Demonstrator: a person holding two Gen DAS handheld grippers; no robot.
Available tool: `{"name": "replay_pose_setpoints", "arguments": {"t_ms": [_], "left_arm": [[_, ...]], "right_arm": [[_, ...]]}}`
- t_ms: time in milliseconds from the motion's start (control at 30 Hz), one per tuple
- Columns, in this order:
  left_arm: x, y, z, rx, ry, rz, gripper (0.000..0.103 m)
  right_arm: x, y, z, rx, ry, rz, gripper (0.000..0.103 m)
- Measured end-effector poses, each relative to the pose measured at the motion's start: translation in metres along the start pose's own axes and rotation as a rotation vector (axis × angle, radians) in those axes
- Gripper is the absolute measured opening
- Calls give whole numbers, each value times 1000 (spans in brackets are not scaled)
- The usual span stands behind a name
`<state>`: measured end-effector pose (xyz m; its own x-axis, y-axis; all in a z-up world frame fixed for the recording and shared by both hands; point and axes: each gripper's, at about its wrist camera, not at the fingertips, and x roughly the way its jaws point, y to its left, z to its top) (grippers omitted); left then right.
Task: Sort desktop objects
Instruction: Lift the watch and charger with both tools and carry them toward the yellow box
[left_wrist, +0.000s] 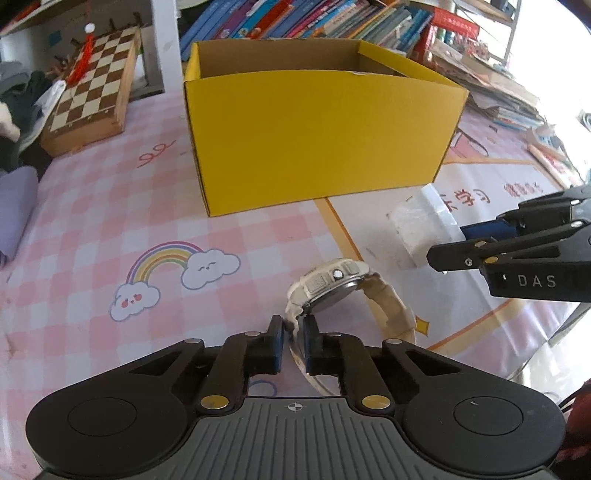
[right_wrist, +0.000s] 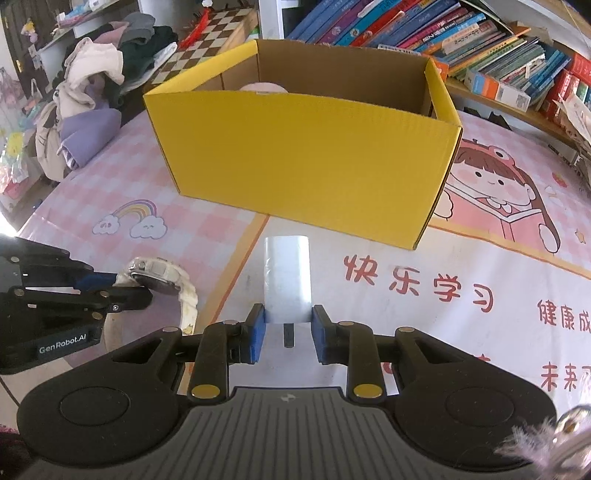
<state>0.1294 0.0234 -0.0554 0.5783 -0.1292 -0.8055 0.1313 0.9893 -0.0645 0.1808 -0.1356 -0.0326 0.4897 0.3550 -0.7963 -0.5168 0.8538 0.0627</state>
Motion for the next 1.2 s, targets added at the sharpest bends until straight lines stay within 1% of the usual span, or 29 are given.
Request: {"name": "replay_pose_setpoints", "arguments": {"t_ms": [100,167,200,233,500,600,700,733,767,800,967,1200], "left_arm": [[-1,1,0,-9,-3,-3,6],[-1,0,-1,-5,-2,0,6],[-1,0,-1,-2,-1,0,6],[-1,-1,-1,-2,-1,1,6],[-1,-1,0,0,1,10,6],[-1,-1,0,0,2,12,6],[-1,0,0,0,4,13,6],[-1,0,1,-1,4,14,6],[-1,0,1,-1,4,14,6],[-1,1,1,-1,4,14,6],[-3,3,3,-15,-11,3,6],[-12,5,8,-24,-49,-11,6]], "right_arm": [[1,2,2,-10,3,-3,25],[3,3,4,-15,8,-7,28],[4,4,4,-18,8,-11,39],[5,4,5,-23,4,-13,43],[20,9,17,-52,-17,-28,44],[25,10,21,-61,-14,-26,44],[30,9,23,-64,-5,-21,40],[31,9,23,-63,0,-18,38],[32,9,23,-62,4,-16,29],[32,9,23,-63,7,-19,25],[29,8,20,-65,8,0,25],[9,5,15,-49,-25,4,25]]}}
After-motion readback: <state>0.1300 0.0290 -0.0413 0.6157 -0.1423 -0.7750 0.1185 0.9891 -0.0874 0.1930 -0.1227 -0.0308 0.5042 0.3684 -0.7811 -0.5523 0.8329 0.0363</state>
